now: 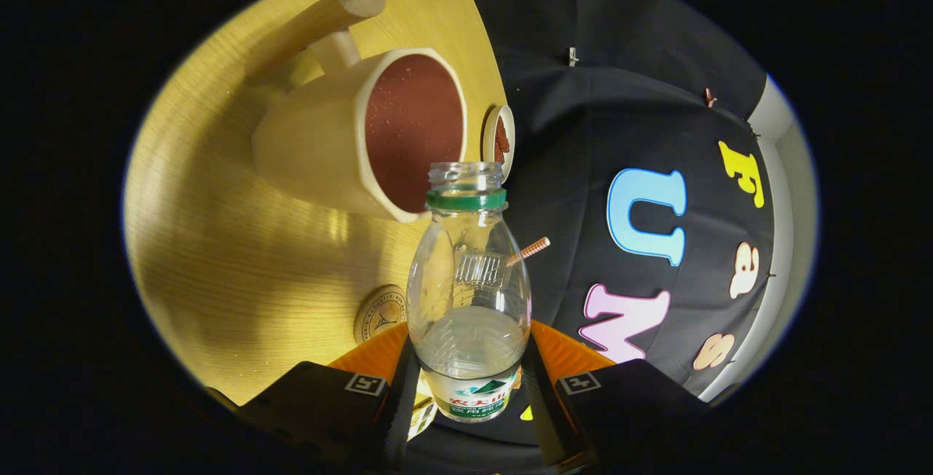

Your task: Take the bottle from table, then pour the juice into the cup, finally place the bottle on the coaster

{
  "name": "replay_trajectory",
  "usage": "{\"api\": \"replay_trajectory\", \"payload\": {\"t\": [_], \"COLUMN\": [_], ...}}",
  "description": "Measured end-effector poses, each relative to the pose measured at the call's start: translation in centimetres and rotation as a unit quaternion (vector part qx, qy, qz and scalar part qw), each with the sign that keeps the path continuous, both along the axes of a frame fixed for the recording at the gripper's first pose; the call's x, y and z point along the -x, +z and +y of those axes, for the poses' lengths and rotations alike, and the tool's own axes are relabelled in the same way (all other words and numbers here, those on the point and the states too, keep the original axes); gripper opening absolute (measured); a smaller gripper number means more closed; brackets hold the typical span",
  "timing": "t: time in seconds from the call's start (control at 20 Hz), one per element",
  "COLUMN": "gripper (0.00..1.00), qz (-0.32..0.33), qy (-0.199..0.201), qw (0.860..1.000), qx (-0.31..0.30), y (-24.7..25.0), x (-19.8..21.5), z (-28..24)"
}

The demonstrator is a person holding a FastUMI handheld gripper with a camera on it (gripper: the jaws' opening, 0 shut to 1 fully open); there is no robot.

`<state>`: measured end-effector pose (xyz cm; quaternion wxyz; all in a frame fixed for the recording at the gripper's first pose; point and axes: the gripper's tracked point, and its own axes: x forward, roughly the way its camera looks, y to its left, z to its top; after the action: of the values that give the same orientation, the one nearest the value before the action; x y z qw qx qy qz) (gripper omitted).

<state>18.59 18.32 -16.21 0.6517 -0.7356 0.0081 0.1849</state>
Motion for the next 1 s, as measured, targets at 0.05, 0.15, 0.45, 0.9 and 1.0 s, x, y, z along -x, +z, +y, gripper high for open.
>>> {"api": "replay_trajectory", "payload": {"t": [0.05,0.15,0.45,0.9,1.0], "gripper": [0.71,0.71,0.7,0.71,0.71], "qz": [0.0,-0.002,-0.011,-0.016,-0.017], "qy": [0.001,0.005,0.022,0.04,0.043], "qw": [1.0,1.0,0.999,0.998,0.997], "qx": [0.004,0.008,0.03,0.054,0.058], "y": [-0.1,-0.04,0.34,0.55,0.66], "x": [-0.02,-0.16,-0.61,-0.94,-1.01], "z": [-0.11,-0.18,0.24,0.62,0.64]}}
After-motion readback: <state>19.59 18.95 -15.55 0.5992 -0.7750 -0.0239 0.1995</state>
